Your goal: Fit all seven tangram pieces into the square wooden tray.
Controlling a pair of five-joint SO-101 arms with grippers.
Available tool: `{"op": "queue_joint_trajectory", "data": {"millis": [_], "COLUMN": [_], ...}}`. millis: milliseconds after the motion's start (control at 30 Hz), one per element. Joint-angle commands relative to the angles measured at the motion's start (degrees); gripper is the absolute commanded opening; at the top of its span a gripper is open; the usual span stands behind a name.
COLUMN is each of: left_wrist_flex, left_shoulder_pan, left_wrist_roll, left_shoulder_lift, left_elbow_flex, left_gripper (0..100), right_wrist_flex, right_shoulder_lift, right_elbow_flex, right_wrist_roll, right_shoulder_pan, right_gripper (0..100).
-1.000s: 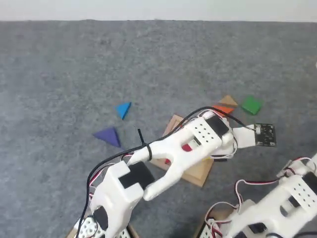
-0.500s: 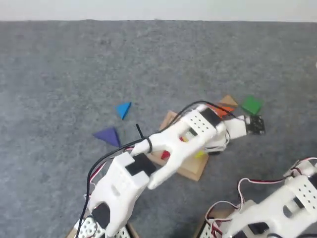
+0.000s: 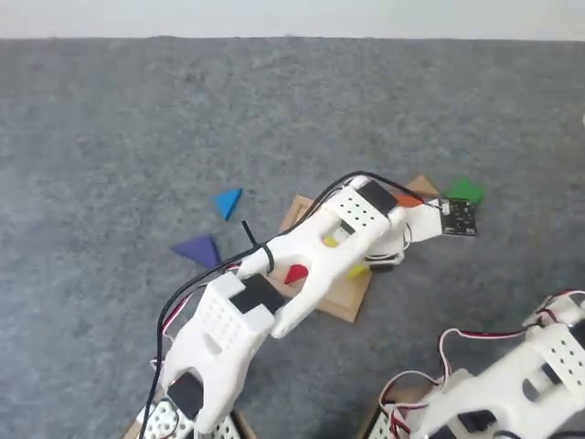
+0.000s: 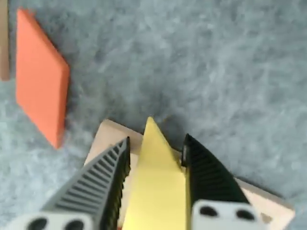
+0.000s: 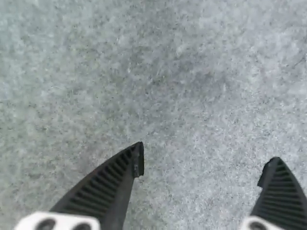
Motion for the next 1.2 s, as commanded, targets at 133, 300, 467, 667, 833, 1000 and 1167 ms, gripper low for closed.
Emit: {"op": "queue_joint_trajectory", "data": {"millis": [133, 300, 467, 667, 833, 1000, 1167], "left_wrist_flex": [0.88, 0.88, 1.49, 3.43, 8.62, 12.04, 6.07], "left_shoulder_pan": [-3.87, -6.33, -6.77, -5.89, -4.57, -0.88, -0.44], "left_wrist_roll": [-2.11, -3.16, -3.52, -3.34, -1.93, -0.44, 2.55], "left_shoulder_lift": [-5.36, -5.63, -5.8, -9.93, -15.21, -13.36, -8.53], "left_elbow_flex": [-2.86, -2.86, -2.95, -4.53, -4.44, 1.36, 5.67], "left_gripper": [21, 21, 22, 22, 19, 3, 1], "right_wrist_flex": [-0.04, -0.04, -0.04, -0.04, -0.04, -0.04, -0.04], "right_shoulder_lift": [-1.71, -1.71, -1.71, -1.71, -1.71, -1.71, -1.71], "right_elbow_flex": [-1.67, -1.58, -1.58, -1.49, -1.49, -1.49, -1.49], "right_wrist_roll": [0.35, 0.35, 0.44, 0.53, 0.53, 0.53, 0.53], "right_shoulder_pan": [-2.07, -2.15, -2.24, -3.38, -4.09, -4.09, -4.09], "right_gripper": [37.8, 37.8, 37.8, 37.8, 37.8, 37.8, 37.8]}}
